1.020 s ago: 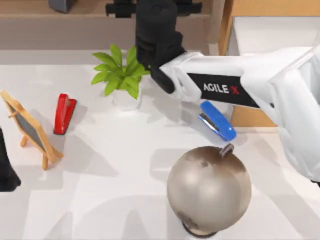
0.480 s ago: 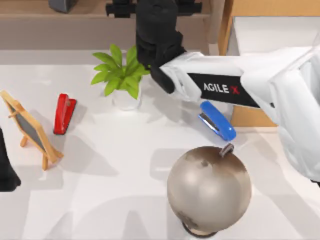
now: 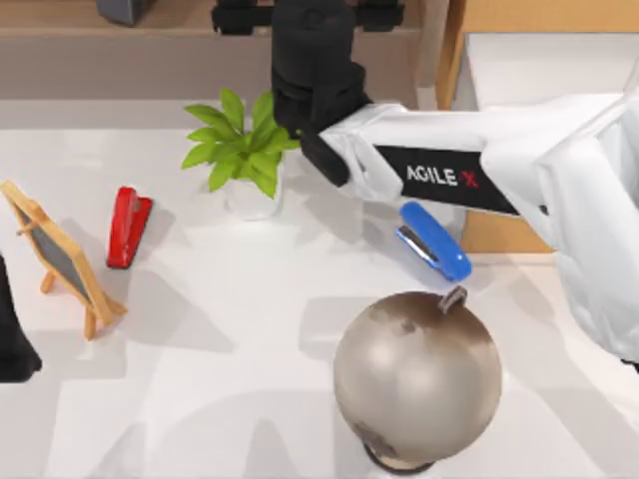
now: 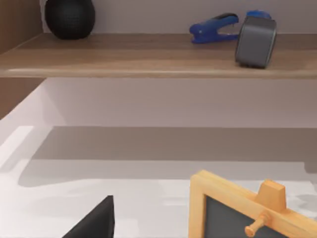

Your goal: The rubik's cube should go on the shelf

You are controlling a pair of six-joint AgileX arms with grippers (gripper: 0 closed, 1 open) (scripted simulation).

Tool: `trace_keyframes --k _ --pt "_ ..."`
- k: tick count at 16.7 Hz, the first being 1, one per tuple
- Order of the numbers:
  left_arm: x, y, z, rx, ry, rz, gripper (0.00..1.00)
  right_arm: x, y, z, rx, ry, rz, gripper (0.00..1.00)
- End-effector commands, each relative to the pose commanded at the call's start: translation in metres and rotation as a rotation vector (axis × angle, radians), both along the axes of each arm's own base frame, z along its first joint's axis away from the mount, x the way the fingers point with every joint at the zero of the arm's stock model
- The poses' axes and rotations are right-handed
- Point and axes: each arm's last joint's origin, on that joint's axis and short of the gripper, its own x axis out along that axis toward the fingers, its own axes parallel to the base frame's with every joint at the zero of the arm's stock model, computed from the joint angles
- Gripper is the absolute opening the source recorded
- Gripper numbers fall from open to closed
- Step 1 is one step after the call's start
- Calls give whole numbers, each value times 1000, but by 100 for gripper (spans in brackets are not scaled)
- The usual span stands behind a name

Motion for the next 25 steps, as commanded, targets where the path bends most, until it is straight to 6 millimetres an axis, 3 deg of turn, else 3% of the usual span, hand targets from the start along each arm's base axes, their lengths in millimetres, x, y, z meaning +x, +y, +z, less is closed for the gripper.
trace_keyframes --k 3,7,11,14,20,25 --pt "0 0 0 0 0 0 100 -3 1 2 -4 -6 8 100" --pt "0 0 0 0 0 0 100 -19 -14 27 -52 -102 45 100" --pt "0 0 0 0 0 0 100 -57 -49 51 -169 -270 74 100" --pt "0 0 0 0 0 0 100 -93 -86 54 -298 -388 52 100" --pt "0 0 0 0 0 0 100 -166 -163 29 -675 -479 -72 100" --pt "0 0 0 0 0 0 100 -213 -216 -19 -1116 -313 -117 100"
